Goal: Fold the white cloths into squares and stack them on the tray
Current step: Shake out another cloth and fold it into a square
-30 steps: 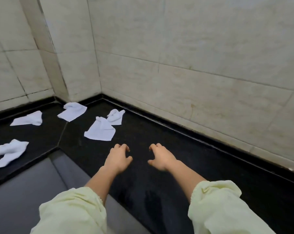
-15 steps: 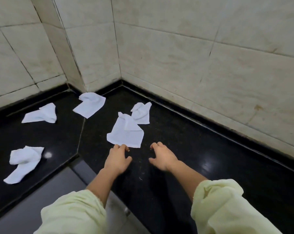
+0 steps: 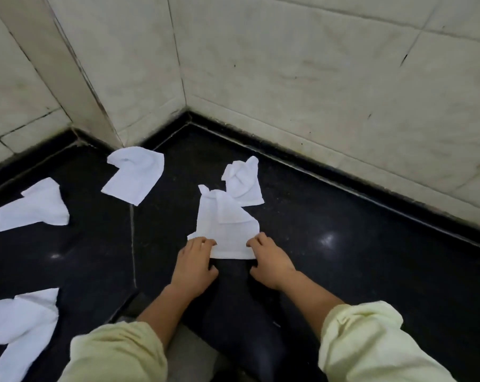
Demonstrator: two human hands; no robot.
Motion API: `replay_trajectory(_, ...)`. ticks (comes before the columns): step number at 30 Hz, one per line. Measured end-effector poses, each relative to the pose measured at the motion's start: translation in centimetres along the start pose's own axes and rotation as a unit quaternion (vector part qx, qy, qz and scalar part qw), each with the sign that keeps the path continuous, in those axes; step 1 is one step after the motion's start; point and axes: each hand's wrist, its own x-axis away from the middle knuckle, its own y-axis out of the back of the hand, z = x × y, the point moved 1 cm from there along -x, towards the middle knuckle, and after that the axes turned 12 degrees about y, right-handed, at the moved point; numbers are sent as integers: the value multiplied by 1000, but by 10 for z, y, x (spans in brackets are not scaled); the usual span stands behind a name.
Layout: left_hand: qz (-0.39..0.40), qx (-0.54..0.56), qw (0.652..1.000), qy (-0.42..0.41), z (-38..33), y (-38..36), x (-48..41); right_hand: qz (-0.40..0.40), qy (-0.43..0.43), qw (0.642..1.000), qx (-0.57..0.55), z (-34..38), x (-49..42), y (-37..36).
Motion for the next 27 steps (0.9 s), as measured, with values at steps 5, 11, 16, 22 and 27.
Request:
replay_trajectory(5,27,-29,997,-67,10,-3,-28,17,0,997,72,10,-24,-3)
replay_trajectory(11,62,-20,995,-82,13,-9,-41,-18,-24,997,76,13,-34,-8)
replay_trajectory(16,46,-24,996,-76,12,-9,-46,-146,-176,947,-227,8,-33,-3)
replay_trajectory(22,81,5,995,-50,-7,16,-52,-150,-167,912,-343,-1,-12,20)
replay_trajectory(27,121,71,988,-59,-35,58,-61,-175,-151,873,-431,-6,16,66)
